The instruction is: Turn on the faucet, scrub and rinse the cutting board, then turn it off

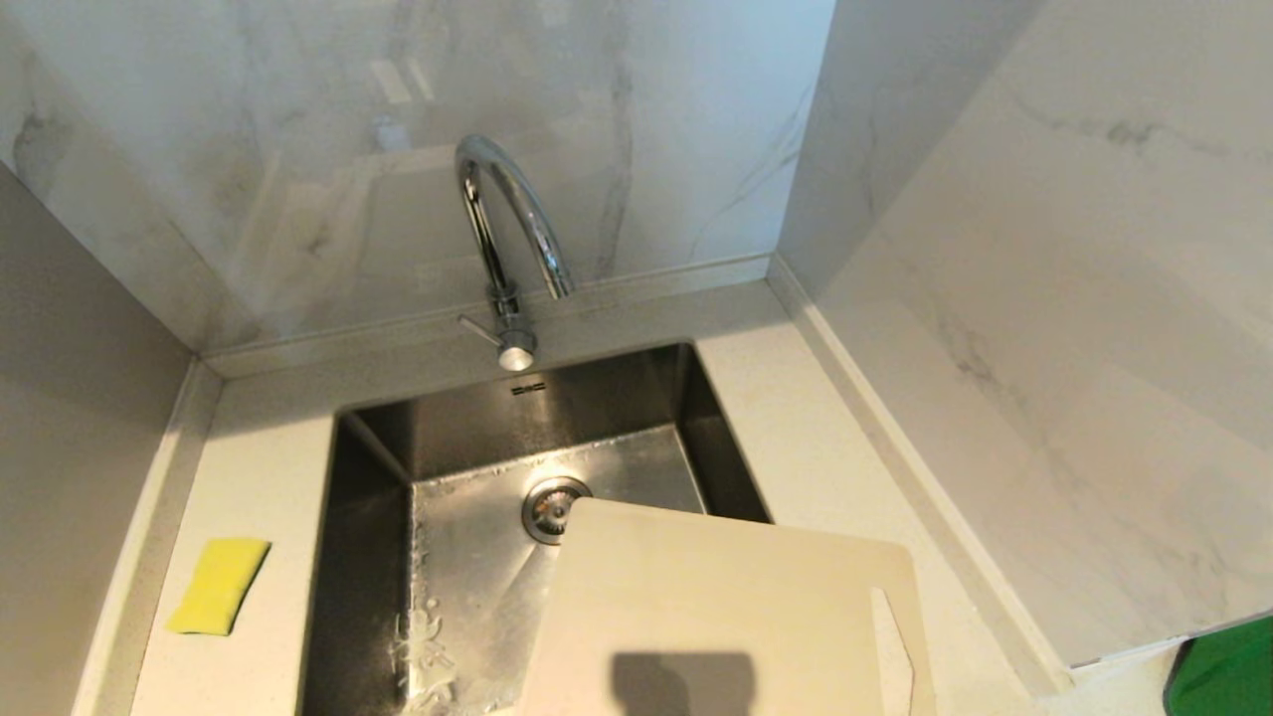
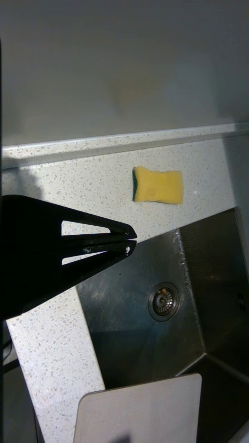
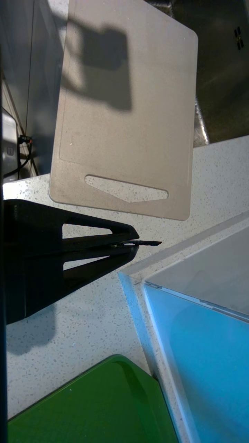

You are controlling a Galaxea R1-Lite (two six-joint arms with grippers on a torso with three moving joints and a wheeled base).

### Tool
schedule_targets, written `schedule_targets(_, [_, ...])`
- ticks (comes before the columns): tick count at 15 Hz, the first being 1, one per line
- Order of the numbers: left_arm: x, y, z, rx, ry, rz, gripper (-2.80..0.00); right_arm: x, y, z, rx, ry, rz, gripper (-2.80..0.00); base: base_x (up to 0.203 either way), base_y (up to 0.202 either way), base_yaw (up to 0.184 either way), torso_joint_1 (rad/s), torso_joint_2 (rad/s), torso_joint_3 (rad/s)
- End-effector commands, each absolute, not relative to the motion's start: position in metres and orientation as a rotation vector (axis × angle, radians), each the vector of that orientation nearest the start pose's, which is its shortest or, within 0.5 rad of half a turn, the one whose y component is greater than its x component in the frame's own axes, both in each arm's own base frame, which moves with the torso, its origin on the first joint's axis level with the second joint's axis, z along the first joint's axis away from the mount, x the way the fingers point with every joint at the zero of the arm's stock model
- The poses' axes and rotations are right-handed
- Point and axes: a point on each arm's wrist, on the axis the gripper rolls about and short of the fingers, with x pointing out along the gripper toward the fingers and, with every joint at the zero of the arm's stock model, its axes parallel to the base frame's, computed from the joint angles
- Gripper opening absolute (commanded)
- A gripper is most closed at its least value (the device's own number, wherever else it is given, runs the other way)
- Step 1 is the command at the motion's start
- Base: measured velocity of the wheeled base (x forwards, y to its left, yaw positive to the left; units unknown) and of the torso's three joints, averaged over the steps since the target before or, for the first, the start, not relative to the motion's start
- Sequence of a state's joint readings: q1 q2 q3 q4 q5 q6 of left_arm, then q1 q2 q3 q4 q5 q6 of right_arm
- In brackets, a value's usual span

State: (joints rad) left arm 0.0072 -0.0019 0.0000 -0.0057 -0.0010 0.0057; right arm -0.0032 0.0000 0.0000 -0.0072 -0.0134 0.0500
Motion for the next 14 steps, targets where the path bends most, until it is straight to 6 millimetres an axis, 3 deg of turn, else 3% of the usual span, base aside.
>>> schedule_targets(1, [-0.0228, -0.0002, 0.0761, 0.006, -0.006, 0.006, -2.80, -0.0228, -0.0002, 0.0758, 0.051, -0.008, -0.017, -2.80, 0.000, 0.000, 0.000, 0.000, 0.00, 0.000])
schedule_targets(14, [-0.0228, -0.0002, 0.0761, 0.006, -0.006, 0.006, -2.80, -0.0228, -0.0002, 0.0758, 0.049, -0.008, -0.017, -2.80, 0.000, 0.000, 0.000, 0.000, 0.00, 0.000])
